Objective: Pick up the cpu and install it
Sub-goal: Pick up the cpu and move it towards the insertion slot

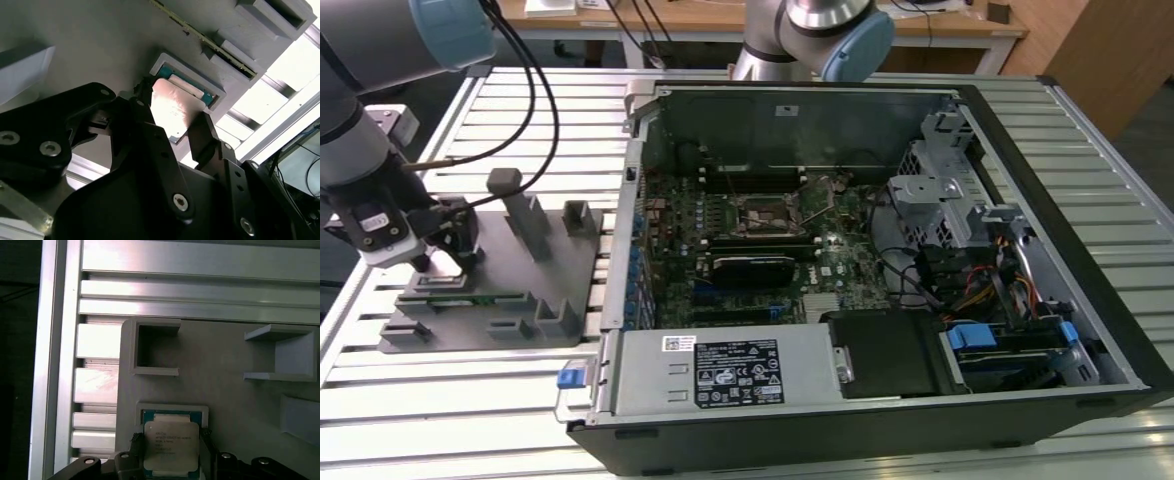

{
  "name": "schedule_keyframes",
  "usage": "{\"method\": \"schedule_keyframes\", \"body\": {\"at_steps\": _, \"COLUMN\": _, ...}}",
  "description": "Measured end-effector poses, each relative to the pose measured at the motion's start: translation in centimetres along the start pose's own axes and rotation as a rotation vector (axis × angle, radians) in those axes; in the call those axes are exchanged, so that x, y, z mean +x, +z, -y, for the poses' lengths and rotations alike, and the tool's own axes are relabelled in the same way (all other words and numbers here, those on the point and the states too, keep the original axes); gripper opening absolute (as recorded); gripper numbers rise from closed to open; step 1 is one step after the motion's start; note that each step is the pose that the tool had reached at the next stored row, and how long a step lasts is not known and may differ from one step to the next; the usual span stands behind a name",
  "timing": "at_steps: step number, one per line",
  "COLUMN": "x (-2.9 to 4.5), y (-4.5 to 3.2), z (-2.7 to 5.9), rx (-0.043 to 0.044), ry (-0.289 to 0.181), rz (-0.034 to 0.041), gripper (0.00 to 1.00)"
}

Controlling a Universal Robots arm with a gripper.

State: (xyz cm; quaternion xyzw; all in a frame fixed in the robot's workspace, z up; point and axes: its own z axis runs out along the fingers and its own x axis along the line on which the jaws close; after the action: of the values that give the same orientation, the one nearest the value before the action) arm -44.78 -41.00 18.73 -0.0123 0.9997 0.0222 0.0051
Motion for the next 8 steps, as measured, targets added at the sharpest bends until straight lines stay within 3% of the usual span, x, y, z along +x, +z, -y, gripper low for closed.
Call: {"method": "schedule_keyframes", "body": {"at_steps": 8, "x": -0.02, "y": -1.01, "z": -0.04, "rx": 0.0, "ry": 0.0, "rz": -0.0001, "gripper": 0.53}}
